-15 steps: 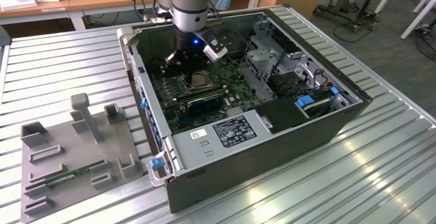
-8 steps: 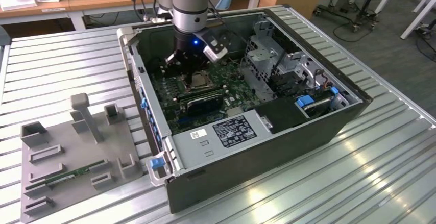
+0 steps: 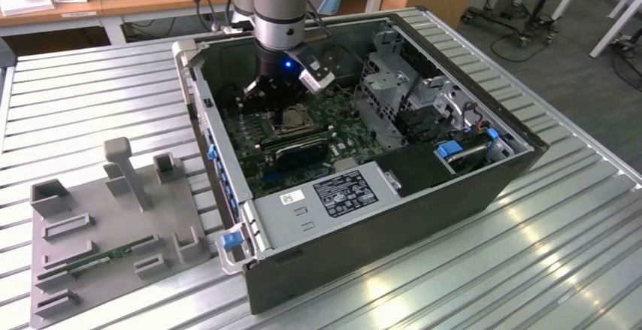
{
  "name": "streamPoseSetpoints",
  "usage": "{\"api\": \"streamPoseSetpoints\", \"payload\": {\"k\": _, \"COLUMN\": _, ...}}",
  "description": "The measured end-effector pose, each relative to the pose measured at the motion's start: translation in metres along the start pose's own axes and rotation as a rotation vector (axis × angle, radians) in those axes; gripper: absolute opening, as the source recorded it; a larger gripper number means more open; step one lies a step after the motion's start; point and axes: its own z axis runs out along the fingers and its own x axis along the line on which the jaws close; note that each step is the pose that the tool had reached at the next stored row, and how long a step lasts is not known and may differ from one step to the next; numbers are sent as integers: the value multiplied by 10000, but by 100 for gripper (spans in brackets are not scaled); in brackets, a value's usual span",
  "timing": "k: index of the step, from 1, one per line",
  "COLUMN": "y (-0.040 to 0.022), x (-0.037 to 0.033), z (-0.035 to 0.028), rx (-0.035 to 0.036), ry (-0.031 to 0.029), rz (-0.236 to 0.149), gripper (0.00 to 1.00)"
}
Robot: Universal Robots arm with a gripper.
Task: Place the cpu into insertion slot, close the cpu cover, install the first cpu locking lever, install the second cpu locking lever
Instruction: 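Close the cpu cover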
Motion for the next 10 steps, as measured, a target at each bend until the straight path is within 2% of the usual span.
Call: {"api": "streamPoseSetpoints", "payload": {"k": 10, "y": -5, "x": 4, "z": 53, "rx": 10, "ry": 7, "rz": 1, "gripper": 11}}
